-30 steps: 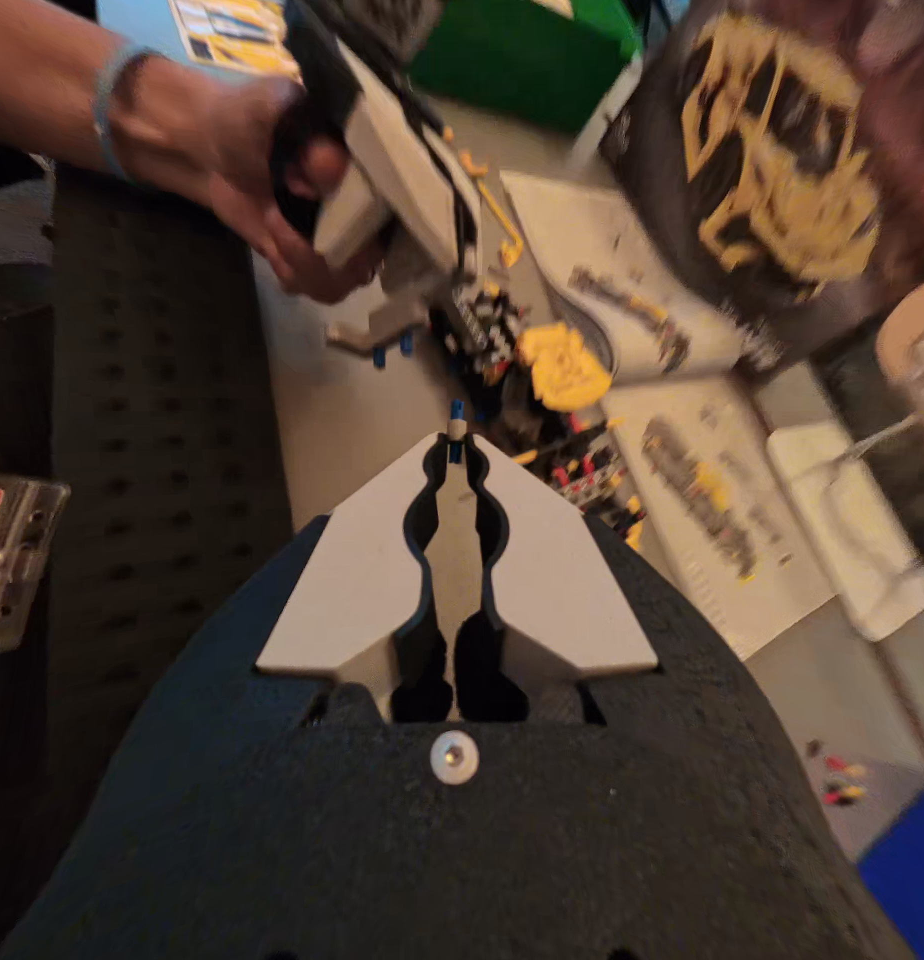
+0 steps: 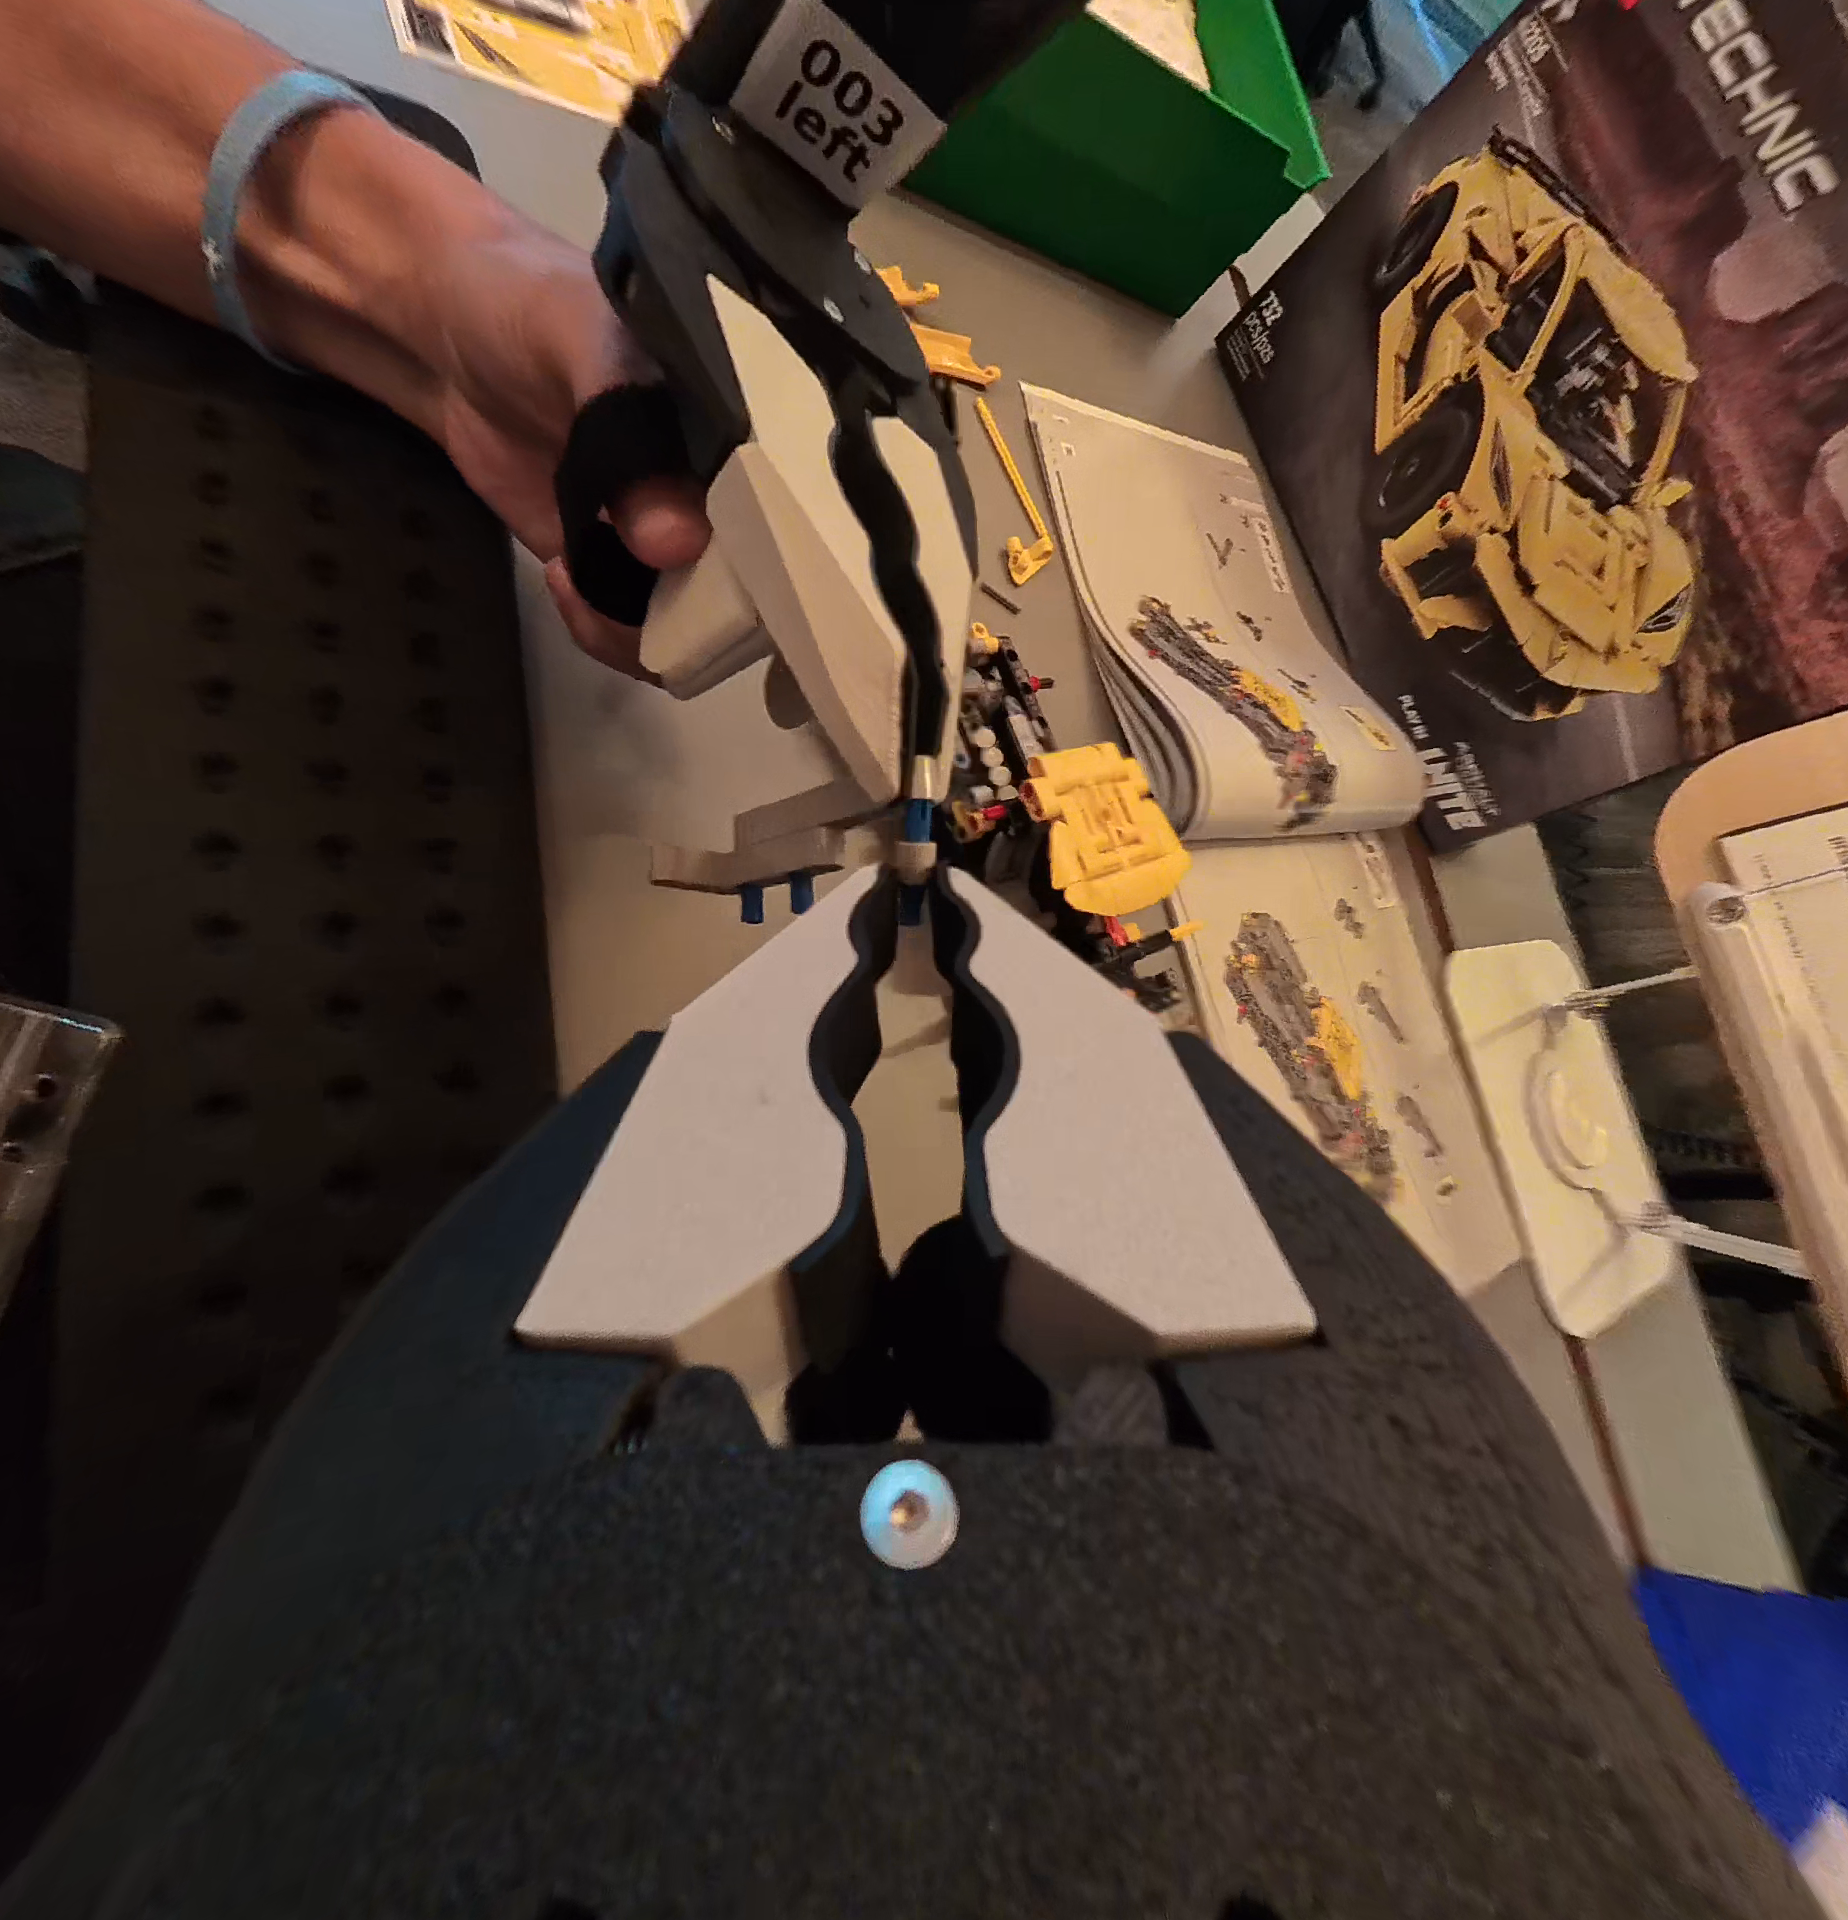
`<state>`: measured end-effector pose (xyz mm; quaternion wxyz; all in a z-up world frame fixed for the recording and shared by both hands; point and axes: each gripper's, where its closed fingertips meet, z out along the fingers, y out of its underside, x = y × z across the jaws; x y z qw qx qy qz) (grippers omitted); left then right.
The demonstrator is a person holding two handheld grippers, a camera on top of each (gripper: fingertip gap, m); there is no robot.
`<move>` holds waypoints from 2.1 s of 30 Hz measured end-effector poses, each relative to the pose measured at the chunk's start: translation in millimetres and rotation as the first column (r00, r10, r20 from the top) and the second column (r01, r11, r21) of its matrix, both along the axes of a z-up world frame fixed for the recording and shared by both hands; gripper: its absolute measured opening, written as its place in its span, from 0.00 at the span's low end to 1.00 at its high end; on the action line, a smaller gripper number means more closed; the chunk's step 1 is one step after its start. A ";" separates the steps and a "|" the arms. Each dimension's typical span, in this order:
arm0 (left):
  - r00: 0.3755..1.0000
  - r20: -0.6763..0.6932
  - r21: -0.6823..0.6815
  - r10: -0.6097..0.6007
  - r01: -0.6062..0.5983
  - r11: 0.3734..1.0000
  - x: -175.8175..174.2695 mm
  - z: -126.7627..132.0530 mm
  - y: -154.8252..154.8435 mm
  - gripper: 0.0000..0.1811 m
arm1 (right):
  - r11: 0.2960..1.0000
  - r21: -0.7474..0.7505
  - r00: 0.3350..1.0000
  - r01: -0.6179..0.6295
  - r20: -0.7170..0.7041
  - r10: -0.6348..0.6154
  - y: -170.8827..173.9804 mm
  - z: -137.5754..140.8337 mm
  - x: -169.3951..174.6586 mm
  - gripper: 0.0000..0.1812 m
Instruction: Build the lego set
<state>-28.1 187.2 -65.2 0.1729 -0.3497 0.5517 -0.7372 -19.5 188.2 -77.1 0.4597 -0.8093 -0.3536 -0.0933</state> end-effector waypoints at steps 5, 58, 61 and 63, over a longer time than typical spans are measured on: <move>0.999 -0.032 0.086 0.036 -0.033 0.996 5.4 -12.9 -1.2 0.04 | 0.999 -0.014 0.956 0.050 0.289 -0.044 2.8 -15.3 7.5 0.03; 0.984 -0.153 0.172 -0.097 0.123 0.977 -1.4 -41.2 -26.4 0.04 | 0.972 -0.213 0.992 -0.101 -0.099 0.081 -28.7 -37.9 -2.0 0.03; 0.981 -0.182 0.222 -0.066 0.107 0.969 2.6 -51.2 -26.3 0.04 | 0.959 -0.276 0.995 -0.073 -0.090 0.050 -31.0 -53.2 8.9 0.03; 0.981 -0.191 0.234 -0.035 0.080 0.969 6.1 -54.0 -22.0 0.04 | 0.909 -0.413 0.995 -0.052 -0.098 0.012 -42.2 -72.5 24.1 0.03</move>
